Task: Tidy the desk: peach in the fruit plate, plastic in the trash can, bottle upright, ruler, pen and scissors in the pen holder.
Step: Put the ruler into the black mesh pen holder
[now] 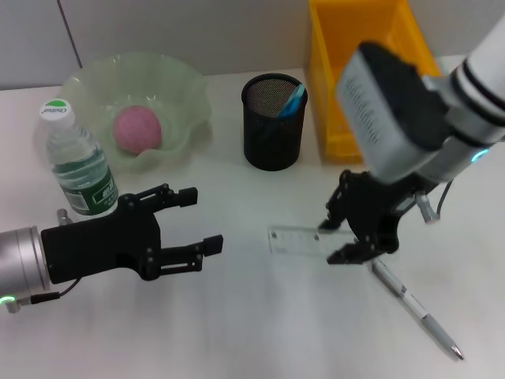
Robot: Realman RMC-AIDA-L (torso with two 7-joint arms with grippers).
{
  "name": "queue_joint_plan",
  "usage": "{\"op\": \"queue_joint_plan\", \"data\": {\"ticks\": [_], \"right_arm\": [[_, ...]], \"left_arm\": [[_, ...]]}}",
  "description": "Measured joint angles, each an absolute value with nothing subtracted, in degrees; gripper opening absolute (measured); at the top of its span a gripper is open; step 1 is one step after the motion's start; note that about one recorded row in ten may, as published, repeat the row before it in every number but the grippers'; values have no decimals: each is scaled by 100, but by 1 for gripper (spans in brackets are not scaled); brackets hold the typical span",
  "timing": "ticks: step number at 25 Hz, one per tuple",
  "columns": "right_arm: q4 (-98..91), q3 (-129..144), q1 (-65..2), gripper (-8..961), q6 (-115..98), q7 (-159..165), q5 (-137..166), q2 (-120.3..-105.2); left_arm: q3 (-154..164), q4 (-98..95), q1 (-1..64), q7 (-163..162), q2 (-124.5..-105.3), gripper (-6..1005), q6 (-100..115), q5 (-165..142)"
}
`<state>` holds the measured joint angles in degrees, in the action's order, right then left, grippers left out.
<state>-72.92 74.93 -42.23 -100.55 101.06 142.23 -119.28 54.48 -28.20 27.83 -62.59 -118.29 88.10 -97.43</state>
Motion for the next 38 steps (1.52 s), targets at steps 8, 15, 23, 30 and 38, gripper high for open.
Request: {"op": "queue_joint_plan", "data": {"ticks": [8,15,23,30,38], "right_arm": [[-7064,6076,-3834,412,-9779,9626,12860,-11918],[-6389,5483,-3623,420,-9286,9254,11766,-11912],[-5804,5148,-3488,429,-8294,9116,10670,-11909],[-5205,5142,-3517,436,-7588,8782,9818,-11909],[-4559,5170,-3652,445,-6882,8250,9086,-11909]], "left_arm": [[5390,-2768,2794,-6164,-11852,861,8827,-9548],[5387,-2629,2807,-5989,-11864,861,8752,-9427],[5404,-2532,2823,-5932,-11861,861,8608,-9382],[5384,-2366,2835,-5848,-11869,860,8583,-9253],[5373,-2311,2835,-5784,-11863,860,8495,-9164]]}}
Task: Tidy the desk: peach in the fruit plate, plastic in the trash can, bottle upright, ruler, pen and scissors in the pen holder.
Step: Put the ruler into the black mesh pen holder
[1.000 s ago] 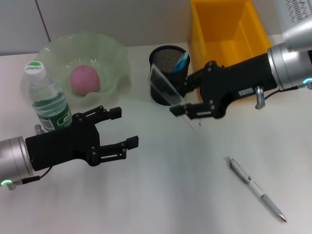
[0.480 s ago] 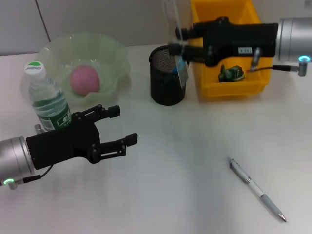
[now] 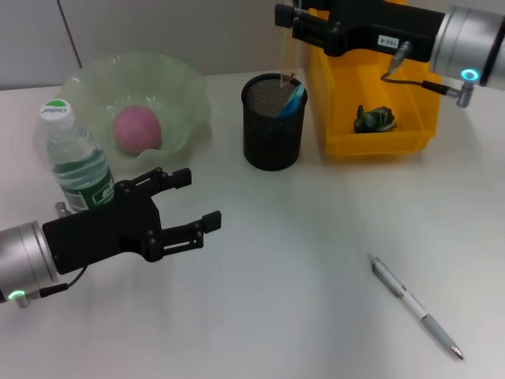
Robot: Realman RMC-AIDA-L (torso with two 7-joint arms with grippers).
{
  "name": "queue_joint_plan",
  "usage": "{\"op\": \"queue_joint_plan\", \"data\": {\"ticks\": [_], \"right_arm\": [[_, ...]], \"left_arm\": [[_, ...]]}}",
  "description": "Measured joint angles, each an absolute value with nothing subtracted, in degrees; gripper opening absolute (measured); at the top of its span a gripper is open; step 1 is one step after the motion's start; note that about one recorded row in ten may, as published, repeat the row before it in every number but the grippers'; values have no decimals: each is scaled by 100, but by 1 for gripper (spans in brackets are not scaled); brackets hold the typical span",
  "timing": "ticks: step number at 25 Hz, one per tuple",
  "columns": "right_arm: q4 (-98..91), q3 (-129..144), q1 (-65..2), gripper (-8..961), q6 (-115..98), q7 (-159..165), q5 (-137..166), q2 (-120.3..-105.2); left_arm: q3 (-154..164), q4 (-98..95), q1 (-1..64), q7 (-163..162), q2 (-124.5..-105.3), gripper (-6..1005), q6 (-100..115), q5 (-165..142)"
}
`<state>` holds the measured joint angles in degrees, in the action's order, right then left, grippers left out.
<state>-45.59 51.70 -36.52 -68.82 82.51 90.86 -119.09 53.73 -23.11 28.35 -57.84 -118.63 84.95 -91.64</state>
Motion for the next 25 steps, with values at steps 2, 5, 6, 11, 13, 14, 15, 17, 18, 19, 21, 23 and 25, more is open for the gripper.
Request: {"op": "queue_joint_plan", "data": {"ticks": [2,5,6,11,13,14,15,17,18,19,21,23,25], "right_arm": [[-4440,5201,-3714,448,-6665,8230,9085,-11909],[-4121,5203,-3865,451,-6376,8054,9067,-11909],[-4121,5203,-3865,452,-6376,8054,9067,-11909],[-3665,5194,-4089,457,-6032,7772,9055,-11909],[-3490,5173,-4172,460,-5925,7616,9012,-11911],[-3413,5173,-4207,461,-5881,7542,8971,-11913],[-3335,5181,-4248,462,-5840,7468,8917,-11913],[-3227,5184,-4308,464,-5764,7364,8848,-11914],[-3189,5179,-4333,465,-5725,7328,8827,-11915],[-3139,5169,-4362,466,-5669,7293,8813,-11915],[-3027,5186,-4429,469,-5548,7262,8776,-11917],[-2968,5199,-4471,471,-5491,7254,8761,-11917],[-2809,5205,-4565,473,-5373,7180,8756,-11927]], "left_arm": [[5372,-2311,2833,-5784,-11863,860,8483,-9157],[5370,-2311,2833,-5783,-11864,860,8396,-9150],[5370,-2311,2834,-5783,-11864,860,8389,-9149],[5369,-2273,2840,-5777,-11865,860,8363,-9148],[5370,-2232,2848,-5751,-11866,860,8358,-9147],[5370,-2217,2851,-5730,-11867,860,8355,-9145],[5370,-2203,2855,-5706,-11870,860,8353,-9142],[5369,-2179,2860,-5670,-11874,860,8349,-9136],[5370,-2167,2862,-5658,-11875,860,8349,-9123],[5370,-2160,2864,-5652,-11875,860,8349,-9110],[5370,-2157,2866,-5651,-11875,860,8349,-9087],[5370,-2154,2865,-5651,-11875,860,8349,-9078],[5370,-2153,2861,-5651,-11874,860,8349,-9077]]}}
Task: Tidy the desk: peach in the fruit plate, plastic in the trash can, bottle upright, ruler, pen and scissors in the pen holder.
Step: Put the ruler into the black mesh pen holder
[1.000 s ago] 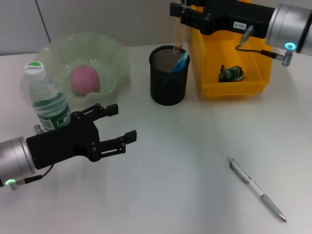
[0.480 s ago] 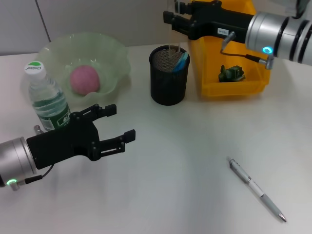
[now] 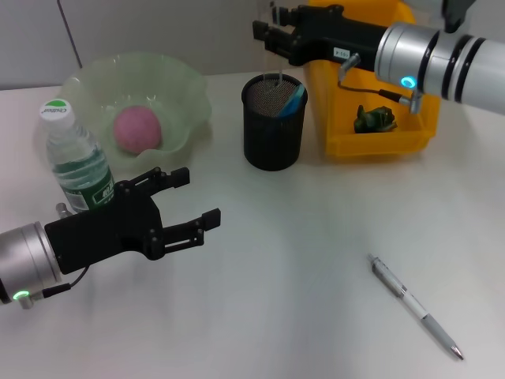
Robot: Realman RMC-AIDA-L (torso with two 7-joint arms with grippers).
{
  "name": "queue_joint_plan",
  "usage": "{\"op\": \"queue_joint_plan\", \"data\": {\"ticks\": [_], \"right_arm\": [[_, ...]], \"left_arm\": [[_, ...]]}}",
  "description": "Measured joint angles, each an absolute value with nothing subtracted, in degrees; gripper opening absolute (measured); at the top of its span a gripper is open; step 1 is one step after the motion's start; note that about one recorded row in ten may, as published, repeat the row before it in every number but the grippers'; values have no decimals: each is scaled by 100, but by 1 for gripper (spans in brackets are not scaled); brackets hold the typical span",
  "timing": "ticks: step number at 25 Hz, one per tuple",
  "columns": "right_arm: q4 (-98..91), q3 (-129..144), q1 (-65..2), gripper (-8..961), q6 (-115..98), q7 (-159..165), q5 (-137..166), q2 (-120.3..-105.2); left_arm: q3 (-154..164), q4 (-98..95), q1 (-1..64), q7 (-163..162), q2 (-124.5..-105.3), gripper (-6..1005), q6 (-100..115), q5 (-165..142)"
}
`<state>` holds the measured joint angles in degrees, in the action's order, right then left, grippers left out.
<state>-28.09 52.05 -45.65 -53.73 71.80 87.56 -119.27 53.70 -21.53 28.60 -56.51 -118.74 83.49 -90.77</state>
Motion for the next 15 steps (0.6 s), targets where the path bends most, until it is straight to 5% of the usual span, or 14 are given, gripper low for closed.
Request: {"op": "queue_joint_plan", "data": {"ticks": [15], "right_arm": [[-2396,5225,-4745,490,-5117,6965,8595,-11952]], "left_arm": [[5375,-2153,2824,-5651,-11873,860,8392,-9078]]}}
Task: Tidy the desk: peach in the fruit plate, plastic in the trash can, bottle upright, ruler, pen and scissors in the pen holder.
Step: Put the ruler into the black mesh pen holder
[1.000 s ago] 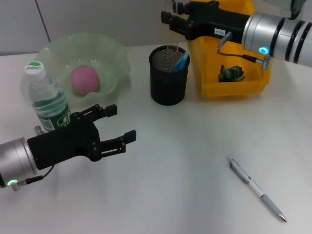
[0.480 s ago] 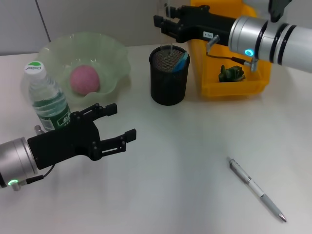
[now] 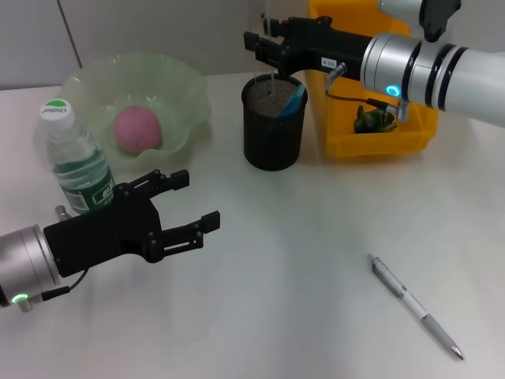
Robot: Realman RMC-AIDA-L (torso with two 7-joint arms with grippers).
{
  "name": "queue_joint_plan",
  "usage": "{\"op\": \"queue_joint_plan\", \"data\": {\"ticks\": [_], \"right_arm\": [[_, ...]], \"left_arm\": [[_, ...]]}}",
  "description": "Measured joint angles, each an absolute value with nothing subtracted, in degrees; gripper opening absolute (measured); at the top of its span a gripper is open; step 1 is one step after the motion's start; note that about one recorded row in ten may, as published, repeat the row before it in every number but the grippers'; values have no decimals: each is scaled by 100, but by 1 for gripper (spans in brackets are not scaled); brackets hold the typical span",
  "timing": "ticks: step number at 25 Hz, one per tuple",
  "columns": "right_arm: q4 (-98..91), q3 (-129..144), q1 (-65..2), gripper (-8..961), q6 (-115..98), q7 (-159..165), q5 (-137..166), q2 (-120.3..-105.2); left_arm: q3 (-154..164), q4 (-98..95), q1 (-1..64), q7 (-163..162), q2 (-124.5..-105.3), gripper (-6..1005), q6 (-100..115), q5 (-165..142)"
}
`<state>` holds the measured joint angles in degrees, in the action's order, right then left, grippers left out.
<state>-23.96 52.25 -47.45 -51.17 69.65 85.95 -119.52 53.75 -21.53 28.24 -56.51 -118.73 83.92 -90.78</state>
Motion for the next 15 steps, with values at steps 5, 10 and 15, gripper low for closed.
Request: {"op": "queue_joint_plan", "data": {"ticks": [5,10,15], "right_arm": [[-2365,5222,-4754,495,-5020,6965,8586,-11958],[-2313,5220,-4756,501,-5014,6965,8586,-11961],[-2295,5210,-4755,506,-5005,6966,8586,-11962]], "left_arm": [[5376,-2153,2819,-5651,-11864,860,8406,-9079],[5371,-2153,2808,-5649,-11854,860,8430,-9079],[5370,-2170,2801,-5645,-11838,860,8475,-9079]]}}
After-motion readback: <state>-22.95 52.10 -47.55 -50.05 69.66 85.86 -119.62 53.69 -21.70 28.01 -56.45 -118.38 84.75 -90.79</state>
